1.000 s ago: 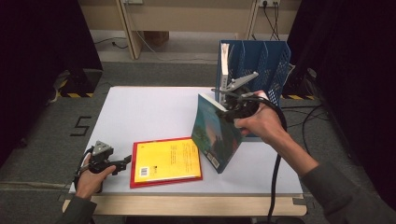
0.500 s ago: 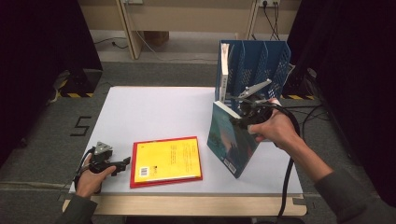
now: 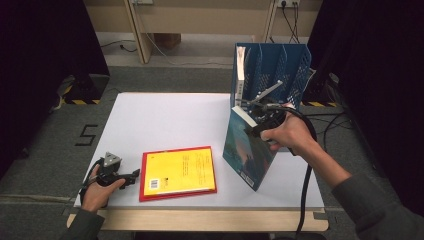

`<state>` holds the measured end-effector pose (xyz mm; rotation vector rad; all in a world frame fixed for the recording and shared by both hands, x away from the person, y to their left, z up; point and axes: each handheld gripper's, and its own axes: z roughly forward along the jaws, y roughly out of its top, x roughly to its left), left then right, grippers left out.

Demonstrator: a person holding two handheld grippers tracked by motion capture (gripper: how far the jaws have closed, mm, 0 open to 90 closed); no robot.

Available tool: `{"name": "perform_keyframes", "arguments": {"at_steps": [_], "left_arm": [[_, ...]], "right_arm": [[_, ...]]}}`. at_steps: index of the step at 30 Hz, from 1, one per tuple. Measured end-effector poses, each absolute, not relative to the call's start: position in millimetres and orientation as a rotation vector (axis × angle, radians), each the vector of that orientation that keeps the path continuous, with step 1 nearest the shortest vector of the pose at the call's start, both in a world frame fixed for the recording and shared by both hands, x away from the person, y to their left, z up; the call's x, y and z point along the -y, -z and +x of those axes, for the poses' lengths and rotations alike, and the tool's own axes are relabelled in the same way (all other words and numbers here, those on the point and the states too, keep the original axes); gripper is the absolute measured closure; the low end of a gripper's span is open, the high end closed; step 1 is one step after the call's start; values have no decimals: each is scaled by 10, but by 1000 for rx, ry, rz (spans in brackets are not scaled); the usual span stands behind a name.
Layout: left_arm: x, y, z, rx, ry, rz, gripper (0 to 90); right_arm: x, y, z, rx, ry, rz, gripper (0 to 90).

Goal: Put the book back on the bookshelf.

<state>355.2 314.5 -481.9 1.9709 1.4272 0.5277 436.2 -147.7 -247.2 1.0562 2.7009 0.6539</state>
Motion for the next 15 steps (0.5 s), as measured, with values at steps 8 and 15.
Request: {"name": "perform_keyframes", "arguments": {"at_steps": [8, 15], "left_arm": [[-3142, 4821, 3552, -1426, -532, 1969, 147], [-3142, 4822, 3552, -1426, -531, 1969, 147]], "right_arm": [[1467, 2483, 4386, -2719, -646, 1143, 656], [1417, 2492, 4388, -2756, -610, 1205, 617]]}}
